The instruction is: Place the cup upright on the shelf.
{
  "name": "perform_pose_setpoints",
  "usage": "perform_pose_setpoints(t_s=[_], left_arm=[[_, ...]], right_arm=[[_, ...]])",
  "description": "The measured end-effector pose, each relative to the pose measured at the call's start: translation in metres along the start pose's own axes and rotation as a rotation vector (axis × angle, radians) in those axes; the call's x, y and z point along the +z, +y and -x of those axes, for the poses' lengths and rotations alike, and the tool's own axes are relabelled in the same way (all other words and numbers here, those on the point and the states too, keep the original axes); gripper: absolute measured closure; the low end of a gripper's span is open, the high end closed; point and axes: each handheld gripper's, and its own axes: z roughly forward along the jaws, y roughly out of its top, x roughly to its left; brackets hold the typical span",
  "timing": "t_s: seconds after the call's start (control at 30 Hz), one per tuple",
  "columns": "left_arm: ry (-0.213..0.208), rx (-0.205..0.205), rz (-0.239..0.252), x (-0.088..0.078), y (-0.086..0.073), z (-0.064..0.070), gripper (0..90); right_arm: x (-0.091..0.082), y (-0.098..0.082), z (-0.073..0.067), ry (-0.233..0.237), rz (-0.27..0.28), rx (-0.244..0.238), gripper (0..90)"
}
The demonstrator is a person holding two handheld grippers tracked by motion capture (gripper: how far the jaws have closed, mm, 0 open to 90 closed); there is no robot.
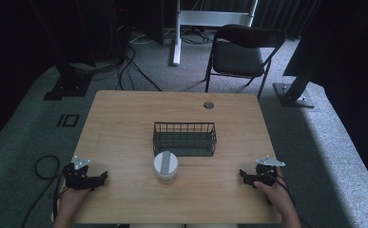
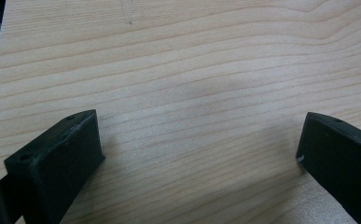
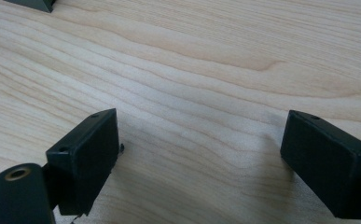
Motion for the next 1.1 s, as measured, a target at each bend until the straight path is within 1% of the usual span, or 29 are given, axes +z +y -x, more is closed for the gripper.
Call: perform_pose_setpoints(t_s=[0.3, 0.4, 0.43, 0.47, 0.6, 0.73, 0.77, 0.83, 0.9, 0.97, 1.03, 1.1], left_arm=[[0.0, 0.001, 0.0, 0.0, 0.0, 0.0, 0.1], [0.0, 0.0, 0.0, 0.0, 0.0, 0.0, 0.1], [0.0, 0.0, 0.0, 0.0, 0.0, 0.0, 0.1], [0.0, 0.0, 0.0, 0.0, 0.0, 0.0, 0.1], [0.0, 0.001, -0.001, 0.0, 0.0, 0.0, 0.1], [0.0, 0.001, -0.001, 0.0, 0.0, 0.0, 0.1], [0.0, 0.001, -0.002, 0.0, 0.0, 0.0, 0.1], [0.0, 0.0, -0.001, 0.0, 0.0, 0.0, 0.2], [0.0, 0.0, -0.001, 0.0, 0.0, 0.0, 0.1], [0.0, 0.001, -0.001, 0.0, 0.0, 0.0, 0.1], [0.0, 0.0, -0.001, 0.0, 0.0, 0.0, 0.1], [0.0, 0.0, -0.001, 0.0, 0.0, 0.0, 0.1]], right_arm=[[0.0, 0.0, 0.0, -0.002, 0.001, 0.002, 11.5], [0.001, 0.001, 0.0, -0.009, 0.001, 0.007, 11.5], [0.001, 0.002, 0.0, -0.02, -0.002, 0.017, 11.6], [0.001, 0.002, 0.0, -0.022, -0.003, 0.018, 11.5], [0.002, 0.004, -0.001, -0.016, -0.008, 0.015, 12.7], [0.001, 0.006, -0.004, 0.003, 0.006, 0.02, 12.7], [0.001, 0.007, -0.004, 0.002, 0.011, 0.012, 12.7], [0.0, 0.009, -0.006, 0.003, 0.024, 0.017, 12.7], [-0.002, 0.011, -0.006, -0.005, 0.037, 0.016, 12.6], [-0.003, 0.013, -0.007, 0.002, 0.048, 0.017, 12.6], [-0.004, 0.014, -0.008, -0.002, 0.053, 0.005, 12.6], [-0.005, 0.016, -0.01, 0.0, 0.061, 0.004, 12.6]])
